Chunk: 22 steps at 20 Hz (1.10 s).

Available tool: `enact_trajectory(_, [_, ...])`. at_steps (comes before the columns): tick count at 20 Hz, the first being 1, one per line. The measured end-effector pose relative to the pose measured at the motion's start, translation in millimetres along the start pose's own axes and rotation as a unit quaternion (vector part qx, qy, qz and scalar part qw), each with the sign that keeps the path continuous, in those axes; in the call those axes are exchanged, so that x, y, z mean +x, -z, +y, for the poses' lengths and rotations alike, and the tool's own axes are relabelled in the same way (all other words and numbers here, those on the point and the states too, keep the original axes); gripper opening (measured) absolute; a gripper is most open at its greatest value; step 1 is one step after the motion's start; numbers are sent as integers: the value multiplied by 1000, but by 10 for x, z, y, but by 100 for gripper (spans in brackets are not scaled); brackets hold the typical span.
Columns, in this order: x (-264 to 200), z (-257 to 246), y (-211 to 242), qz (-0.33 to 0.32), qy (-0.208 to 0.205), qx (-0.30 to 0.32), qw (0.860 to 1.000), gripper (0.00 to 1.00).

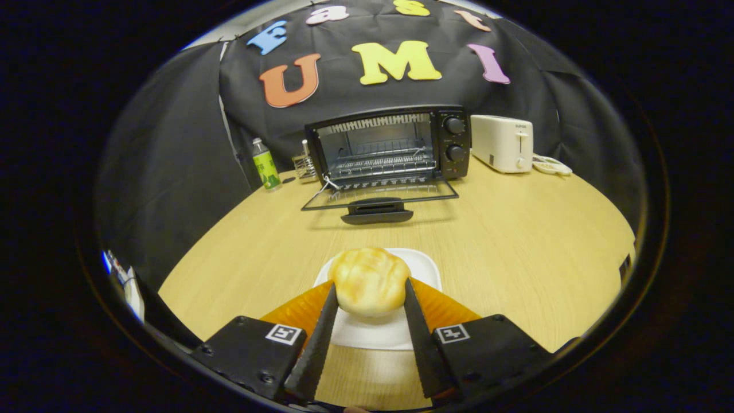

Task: Open the toaster oven, put the food inside, and close the toaster oven door.

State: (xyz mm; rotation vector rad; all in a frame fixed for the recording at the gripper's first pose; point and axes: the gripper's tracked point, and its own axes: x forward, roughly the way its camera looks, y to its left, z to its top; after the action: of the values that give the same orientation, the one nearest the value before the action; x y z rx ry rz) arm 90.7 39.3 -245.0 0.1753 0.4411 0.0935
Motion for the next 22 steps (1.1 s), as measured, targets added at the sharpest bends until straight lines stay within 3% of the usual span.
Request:
enact_trajectory(7, [81, 144, -736, -52, -19, 71, 996, 64])
enact_trajectory(12, [410, 104, -1005, -46, -15, 108, 993, 64])
enact_trajectory(22, [1135, 23, -1673, -60, 22, 82, 995, 64])
